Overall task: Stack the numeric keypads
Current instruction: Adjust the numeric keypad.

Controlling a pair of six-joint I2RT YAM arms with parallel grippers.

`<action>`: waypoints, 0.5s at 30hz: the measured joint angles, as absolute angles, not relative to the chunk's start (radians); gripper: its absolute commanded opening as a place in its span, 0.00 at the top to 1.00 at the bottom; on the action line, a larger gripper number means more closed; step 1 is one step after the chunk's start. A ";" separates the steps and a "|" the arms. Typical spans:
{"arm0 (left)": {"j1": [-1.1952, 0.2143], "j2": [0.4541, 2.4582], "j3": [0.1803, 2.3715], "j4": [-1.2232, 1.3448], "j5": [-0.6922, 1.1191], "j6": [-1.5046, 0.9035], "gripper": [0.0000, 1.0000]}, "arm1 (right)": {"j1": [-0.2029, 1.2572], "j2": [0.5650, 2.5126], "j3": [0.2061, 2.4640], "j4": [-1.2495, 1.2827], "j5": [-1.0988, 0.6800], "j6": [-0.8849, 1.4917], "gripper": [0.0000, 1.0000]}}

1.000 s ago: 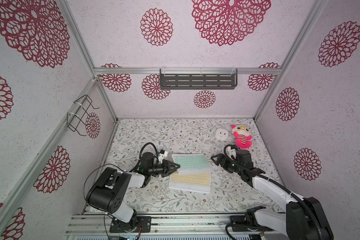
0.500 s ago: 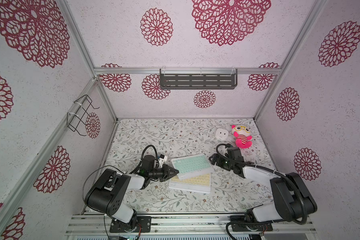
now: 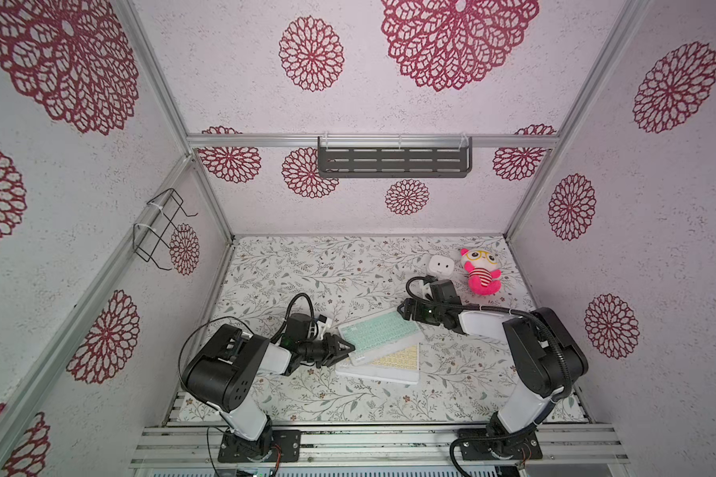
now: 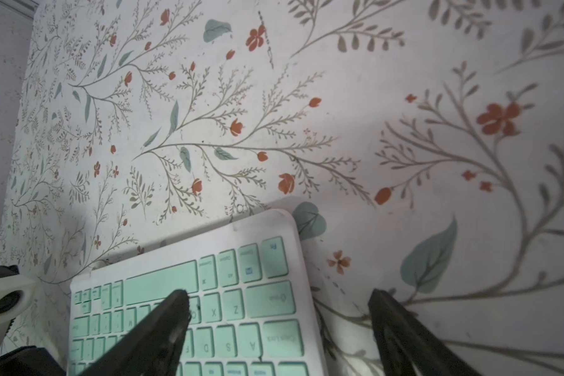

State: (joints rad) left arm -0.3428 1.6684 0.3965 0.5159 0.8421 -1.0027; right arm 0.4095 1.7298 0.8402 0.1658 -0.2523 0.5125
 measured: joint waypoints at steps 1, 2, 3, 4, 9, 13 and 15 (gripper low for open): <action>-0.343 1.665 0.399 0.511 0.842 -0.996 0.46 | 0.413 1.731 0.840 0.167 -0.254 0.512 0.11; -0.343 1.660 0.401 0.507 0.847 -0.994 0.41 | 0.416 1.731 0.840 0.167 -0.255 0.511 0.11; -0.343 1.648 0.405 0.495 0.844 -0.989 0.37 | 0.418 1.731 0.840 0.167 -0.256 0.511 0.12; -0.344 1.635 0.409 0.477 0.837 -0.981 0.33 | 0.420 1.731 0.841 0.167 -0.257 0.510 0.12; -0.344 1.560 0.463 0.310 0.760 -0.922 0.21 | 0.429 1.731 0.840 0.166 -0.263 0.506 0.13; -0.343 1.538 0.503 0.216 0.699 -0.893 0.19 | 0.439 1.719 0.828 0.166 -0.271 0.508 0.13; -0.343 1.538 0.517 0.190 0.690 -0.886 0.19 | 0.447 1.701 0.810 0.160 -0.281 0.513 0.13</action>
